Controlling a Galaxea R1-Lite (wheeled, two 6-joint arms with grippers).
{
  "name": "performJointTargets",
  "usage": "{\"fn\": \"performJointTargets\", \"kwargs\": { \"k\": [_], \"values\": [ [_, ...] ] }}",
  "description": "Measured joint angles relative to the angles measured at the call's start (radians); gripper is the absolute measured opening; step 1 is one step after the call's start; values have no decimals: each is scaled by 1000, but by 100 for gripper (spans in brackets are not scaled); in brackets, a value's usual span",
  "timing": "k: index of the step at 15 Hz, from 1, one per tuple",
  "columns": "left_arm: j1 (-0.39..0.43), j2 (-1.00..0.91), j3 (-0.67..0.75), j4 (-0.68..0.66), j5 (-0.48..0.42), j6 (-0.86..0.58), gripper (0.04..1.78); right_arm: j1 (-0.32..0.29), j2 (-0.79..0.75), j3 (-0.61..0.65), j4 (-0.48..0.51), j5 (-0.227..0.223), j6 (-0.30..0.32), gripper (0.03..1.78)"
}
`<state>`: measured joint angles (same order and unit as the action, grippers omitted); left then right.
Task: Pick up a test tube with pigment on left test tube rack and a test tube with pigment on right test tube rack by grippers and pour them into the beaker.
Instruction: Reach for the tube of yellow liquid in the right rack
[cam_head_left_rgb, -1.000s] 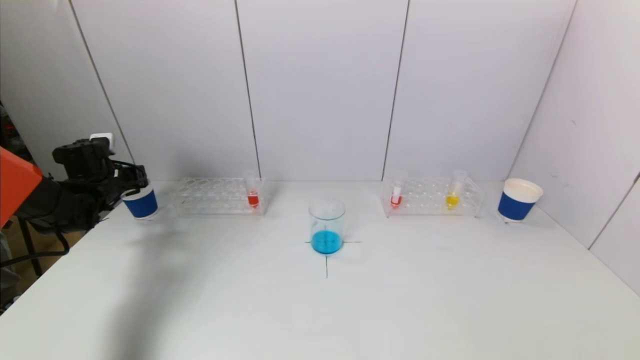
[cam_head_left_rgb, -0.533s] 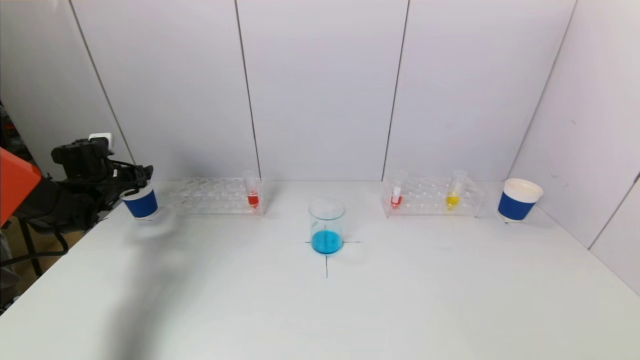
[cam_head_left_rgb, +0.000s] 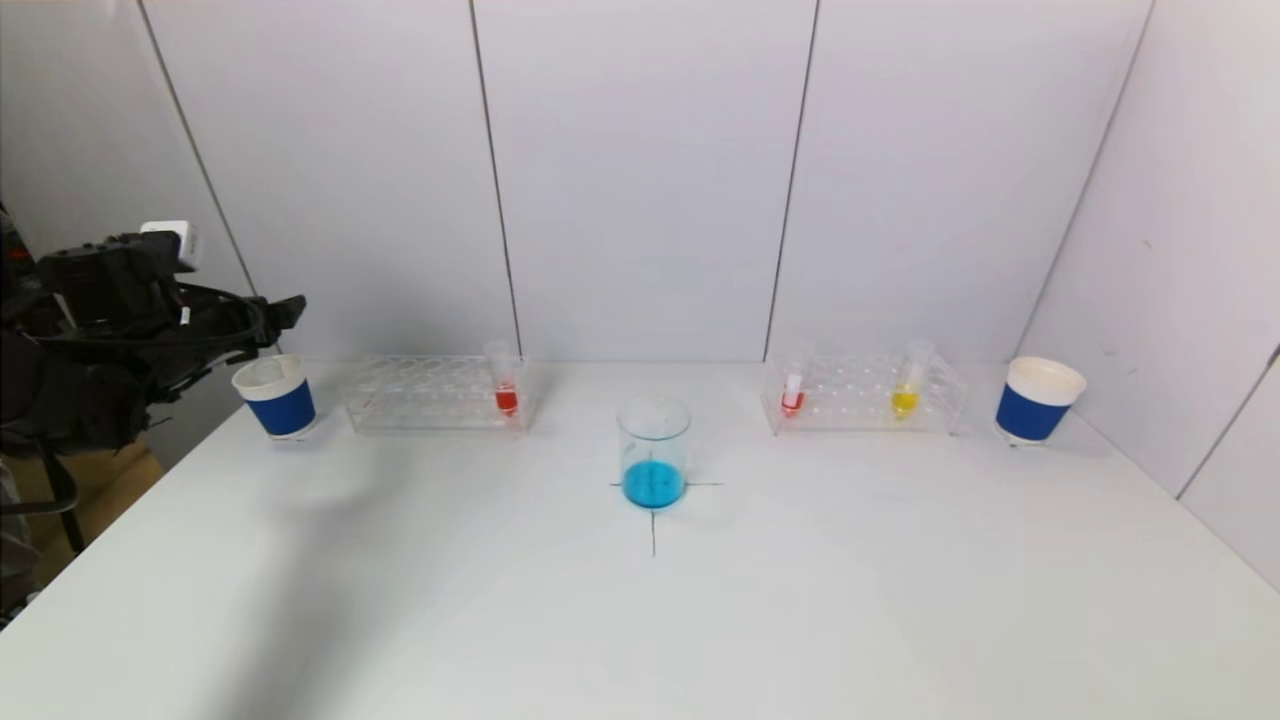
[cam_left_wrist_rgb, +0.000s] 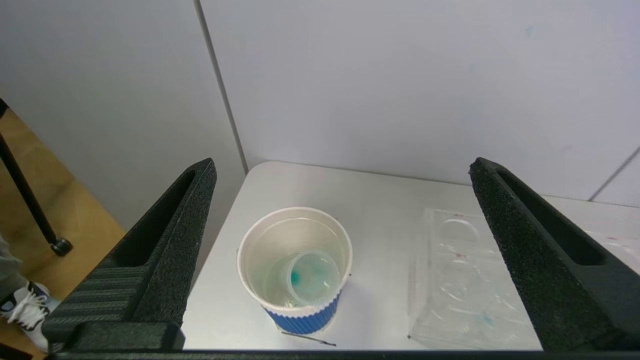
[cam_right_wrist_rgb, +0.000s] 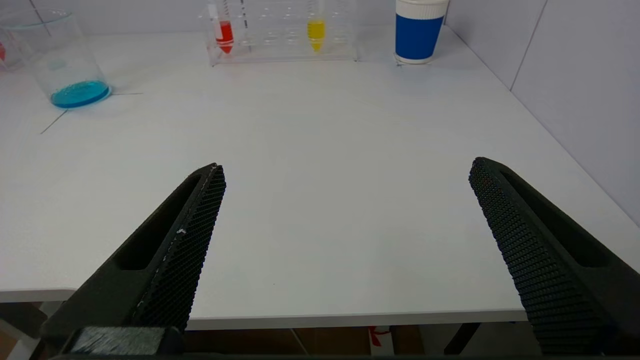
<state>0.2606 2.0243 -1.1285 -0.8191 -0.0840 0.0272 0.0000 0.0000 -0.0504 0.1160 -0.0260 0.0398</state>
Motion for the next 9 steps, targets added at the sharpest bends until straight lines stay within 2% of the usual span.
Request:
{"fn": "performJointTargets", "kwargs": {
  "k": [6,9],
  "values": [
    [-43,-438,303,5,-59,48,176,0,0,0,0,0,0,177],
    [-90,-689,465,55,-73,76,176,0,0,0,0,0,0,177]
  ]
}}
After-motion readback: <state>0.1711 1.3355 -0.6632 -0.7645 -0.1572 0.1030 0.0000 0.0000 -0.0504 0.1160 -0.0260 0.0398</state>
